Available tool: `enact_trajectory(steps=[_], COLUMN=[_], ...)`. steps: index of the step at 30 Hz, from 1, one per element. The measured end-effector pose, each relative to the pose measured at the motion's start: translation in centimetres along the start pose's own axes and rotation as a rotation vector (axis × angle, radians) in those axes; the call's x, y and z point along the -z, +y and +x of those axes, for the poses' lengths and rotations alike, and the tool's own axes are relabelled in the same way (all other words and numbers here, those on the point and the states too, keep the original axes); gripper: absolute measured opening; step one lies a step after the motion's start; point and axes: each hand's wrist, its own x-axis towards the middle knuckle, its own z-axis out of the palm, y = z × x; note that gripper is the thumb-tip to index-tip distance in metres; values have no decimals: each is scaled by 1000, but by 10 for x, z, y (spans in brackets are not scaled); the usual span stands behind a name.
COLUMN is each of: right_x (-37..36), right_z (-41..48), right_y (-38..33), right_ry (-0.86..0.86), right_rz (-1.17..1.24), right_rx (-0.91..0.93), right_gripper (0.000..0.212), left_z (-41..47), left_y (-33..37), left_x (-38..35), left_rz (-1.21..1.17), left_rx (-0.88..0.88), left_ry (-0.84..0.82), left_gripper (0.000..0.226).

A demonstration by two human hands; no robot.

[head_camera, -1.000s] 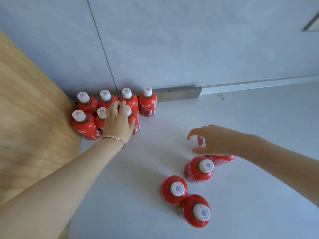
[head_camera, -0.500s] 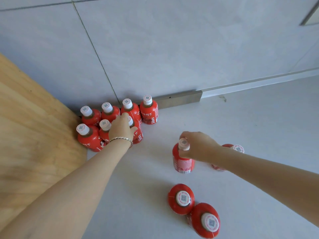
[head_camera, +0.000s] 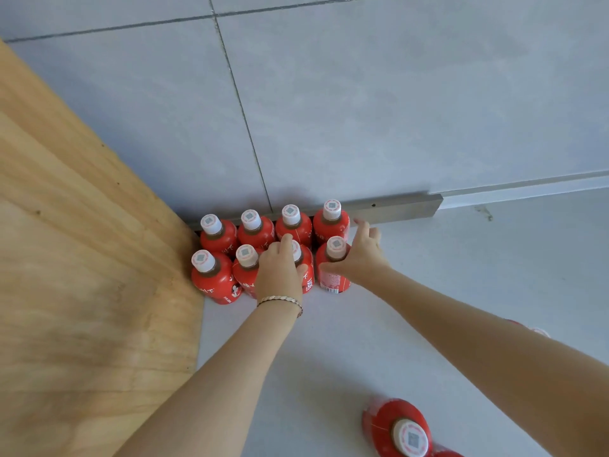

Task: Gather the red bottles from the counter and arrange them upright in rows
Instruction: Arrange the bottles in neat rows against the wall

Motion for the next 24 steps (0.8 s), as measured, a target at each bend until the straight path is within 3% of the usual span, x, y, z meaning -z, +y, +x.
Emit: enact_trajectory(steps=[2, 5, 8, 21, 24], right_x=[7, 14, 16, 15, 28], right_z=[9, 24, 27, -1, -27], right_y=[2, 6, 9, 11, 9], right_ry=[-79, -261, -324, -127, -189], right_rz=[-6, 51, 75, 100, -5], right_rx=[-33, 38, 85, 66, 104], right_gripper=[119, 108, 105, 99, 76], left_z=[1, 1, 1, -1, -3], left_y=[-1, -2, -3, 4, 7], left_x=[0, -1, -1, 2, 5], left_rz=[-7, -9, -11, 87, 120], left_rx=[-6, -9, -14, -5, 1], left_ry=[4, 1, 1, -25, -53], left_gripper=[54, 55, 56, 56, 59])
